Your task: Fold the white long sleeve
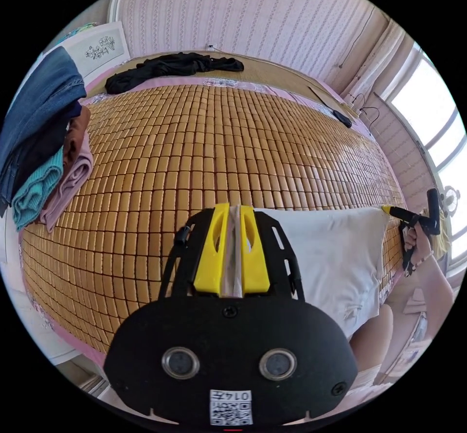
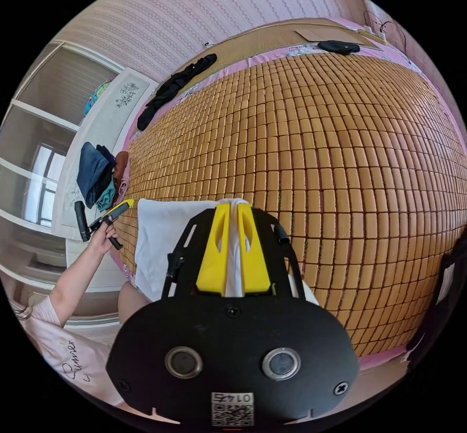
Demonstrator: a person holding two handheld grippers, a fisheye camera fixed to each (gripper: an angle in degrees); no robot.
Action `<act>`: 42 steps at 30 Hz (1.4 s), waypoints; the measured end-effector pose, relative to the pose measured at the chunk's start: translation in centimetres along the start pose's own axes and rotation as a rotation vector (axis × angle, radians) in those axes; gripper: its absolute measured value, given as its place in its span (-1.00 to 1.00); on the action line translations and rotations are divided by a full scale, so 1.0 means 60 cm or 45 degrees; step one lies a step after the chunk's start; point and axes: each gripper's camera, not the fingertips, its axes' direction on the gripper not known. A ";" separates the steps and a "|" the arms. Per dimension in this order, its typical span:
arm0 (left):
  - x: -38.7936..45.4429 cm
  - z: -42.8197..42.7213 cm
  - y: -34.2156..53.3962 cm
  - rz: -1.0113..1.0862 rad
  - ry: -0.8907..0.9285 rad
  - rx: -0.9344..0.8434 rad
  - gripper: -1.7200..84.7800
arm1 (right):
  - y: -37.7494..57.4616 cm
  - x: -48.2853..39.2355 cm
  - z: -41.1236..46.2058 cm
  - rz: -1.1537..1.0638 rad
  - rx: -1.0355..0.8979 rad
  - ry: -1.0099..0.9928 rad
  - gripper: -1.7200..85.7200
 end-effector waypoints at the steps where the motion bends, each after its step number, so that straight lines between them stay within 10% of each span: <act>1: -0.004 -0.002 0.002 0.001 -0.028 -0.013 -0.84 | 0.006 0.002 -0.001 0.006 -0.007 0.016 -0.93; 15: -0.069 -0.062 0.284 -0.178 0.233 -0.156 -0.75 | 0.317 0.010 0.016 0.199 -0.020 -0.135 -0.84; 42: -0.096 -0.136 0.313 -0.158 0.546 -0.064 -0.98 | 0.330 -0.098 -0.014 0.213 0.175 -0.199 -0.96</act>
